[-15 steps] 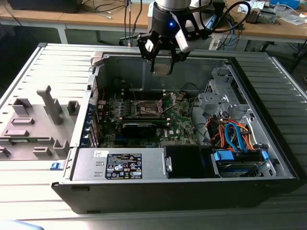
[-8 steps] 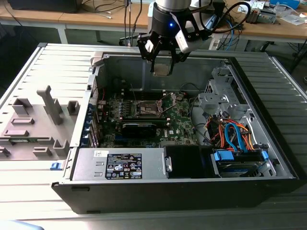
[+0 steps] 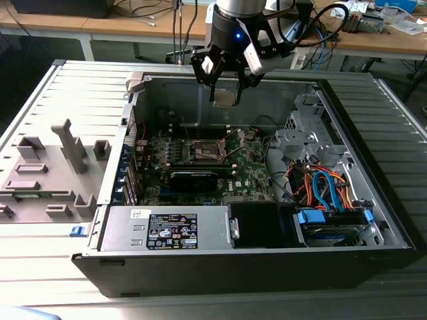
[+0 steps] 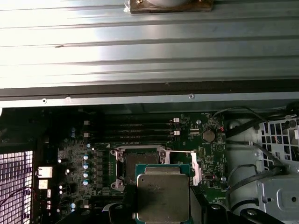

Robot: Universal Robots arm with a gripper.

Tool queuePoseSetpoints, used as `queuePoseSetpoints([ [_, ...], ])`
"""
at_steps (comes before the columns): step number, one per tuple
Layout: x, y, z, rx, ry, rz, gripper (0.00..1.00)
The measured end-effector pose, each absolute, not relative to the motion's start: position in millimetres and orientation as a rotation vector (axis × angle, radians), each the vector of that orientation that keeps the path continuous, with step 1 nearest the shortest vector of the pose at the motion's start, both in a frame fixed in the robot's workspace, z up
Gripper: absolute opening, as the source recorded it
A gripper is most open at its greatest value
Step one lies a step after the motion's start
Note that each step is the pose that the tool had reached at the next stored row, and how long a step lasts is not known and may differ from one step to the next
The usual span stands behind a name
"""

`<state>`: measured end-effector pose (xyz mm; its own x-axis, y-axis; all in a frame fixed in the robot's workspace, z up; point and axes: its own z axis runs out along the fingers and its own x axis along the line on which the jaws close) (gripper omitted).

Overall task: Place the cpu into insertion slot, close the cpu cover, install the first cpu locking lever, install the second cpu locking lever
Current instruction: 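Place the cpu into insertion slot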

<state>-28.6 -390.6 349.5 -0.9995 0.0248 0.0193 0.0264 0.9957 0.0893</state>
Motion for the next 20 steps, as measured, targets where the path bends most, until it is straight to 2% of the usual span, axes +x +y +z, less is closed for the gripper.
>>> queuePoseSetpoints([
  [20,-28.6,-395.0,346.3,-0.040,-3.120,-0.140,0.55],
])
